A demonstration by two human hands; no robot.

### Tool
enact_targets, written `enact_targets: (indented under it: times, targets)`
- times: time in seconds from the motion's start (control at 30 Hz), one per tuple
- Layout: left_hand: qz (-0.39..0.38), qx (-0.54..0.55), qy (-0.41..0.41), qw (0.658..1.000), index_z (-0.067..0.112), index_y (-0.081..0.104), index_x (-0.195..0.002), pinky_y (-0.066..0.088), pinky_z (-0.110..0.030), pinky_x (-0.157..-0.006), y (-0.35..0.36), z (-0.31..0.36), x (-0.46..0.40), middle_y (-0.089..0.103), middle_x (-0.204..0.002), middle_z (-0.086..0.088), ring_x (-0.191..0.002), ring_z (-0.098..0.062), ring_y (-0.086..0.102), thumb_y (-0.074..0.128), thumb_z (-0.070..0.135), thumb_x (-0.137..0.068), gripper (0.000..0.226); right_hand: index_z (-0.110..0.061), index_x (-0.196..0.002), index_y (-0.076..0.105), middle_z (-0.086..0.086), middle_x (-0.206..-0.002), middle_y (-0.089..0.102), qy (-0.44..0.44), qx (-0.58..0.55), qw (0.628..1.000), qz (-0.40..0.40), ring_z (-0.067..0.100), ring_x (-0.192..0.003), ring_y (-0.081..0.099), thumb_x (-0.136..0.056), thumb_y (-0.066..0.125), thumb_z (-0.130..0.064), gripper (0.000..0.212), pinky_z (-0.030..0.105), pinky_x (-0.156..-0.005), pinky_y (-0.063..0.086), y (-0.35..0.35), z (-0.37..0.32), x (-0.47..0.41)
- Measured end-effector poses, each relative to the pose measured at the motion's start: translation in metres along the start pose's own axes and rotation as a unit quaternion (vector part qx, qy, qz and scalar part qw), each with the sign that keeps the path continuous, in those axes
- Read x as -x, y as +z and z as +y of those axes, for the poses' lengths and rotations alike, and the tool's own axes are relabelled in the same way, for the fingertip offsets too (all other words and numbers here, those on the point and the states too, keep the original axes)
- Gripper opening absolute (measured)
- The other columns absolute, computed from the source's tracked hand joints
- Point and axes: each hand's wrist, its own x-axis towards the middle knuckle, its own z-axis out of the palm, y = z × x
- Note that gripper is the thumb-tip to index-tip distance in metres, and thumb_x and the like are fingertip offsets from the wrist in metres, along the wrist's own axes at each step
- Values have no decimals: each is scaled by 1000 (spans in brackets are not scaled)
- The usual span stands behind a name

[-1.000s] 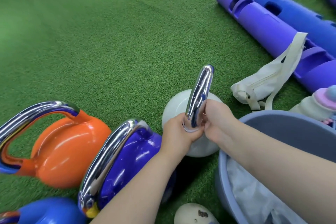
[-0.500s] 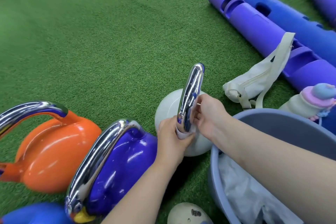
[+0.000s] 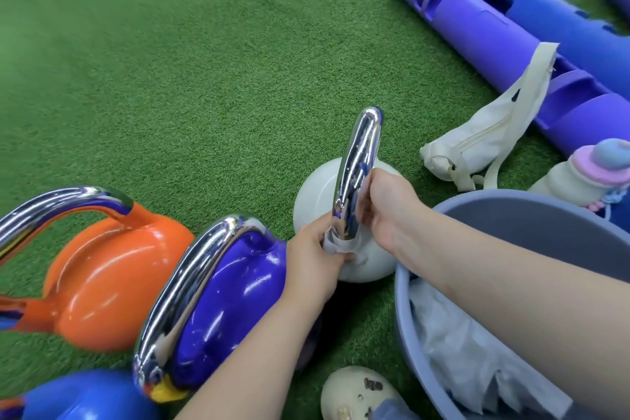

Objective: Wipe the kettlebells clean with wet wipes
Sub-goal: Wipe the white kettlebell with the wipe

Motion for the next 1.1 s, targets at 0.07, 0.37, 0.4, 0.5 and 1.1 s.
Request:
enact_targets:
  times: [0.07, 0.37, 0.4, 0.5, 1.1]
  targets:
    - [-68, 64, -12, 996, 22, 64, -69, 38, -5, -60, -10, 6, -2, 60, -60, 24, -61, 12, 47, 78, -9, -59, 35, -15, -64, 53, 2, -53, 52, -3, -13, 1000, -9, 12, -39, 48, -89, 40, -9, 29, 17, -45, 40, 0, 0, 1]
    - [-79, 57, -3, 995, 24, 63, -80, 40, -15, -76, -14, 4, 0, 63, -83, 13, -81, 2, 56, 71, 31, -75, 11, -4, -95, 61, 8, -80, 59, -90, -2, 986, -141, 18, -70, 55, -96, 47, -21, 22, 29, -76, 50, -21, -13, 9]
    - [-63, -26, 38, 997, 23, 63, -79, 37, -16, -80, -11, 0, -2, 58, -90, 10, -89, -6, 53, 72, 43, -68, 25, -5, -91, 60, 7, -79, 59, -104, 32, 981, -162, 17, -71, 56, -95, 49, -15, 15, 28, -77, 50, -24, -15, 11]
    - [18, -177, 72, 981, 17, 66, -86, 24, -6, -81, -5, -2, -1, 41, -101, 7, -96, -12, 33, 82, 46, -57, 44, -6, -91, 63, 12, -91, 66, -151, 150, 955, -206, 19, -84, 62, -88, 56, 0, 9, 30, -90, 51, -33, -17, 16]
    - [-96, 117, -11, 988, 19, 56, -63, 35, -17, -58, -16, 22, -8, 50, -56, 12, -58, -2, 42, 70, 8, -76, 22, -7, -96, 68, 2, -89, 72, -239, 330, 895, -180, 6, -77, 61, -90, 58, -22, 19, 19, -71, 46, -37, -23, 13]
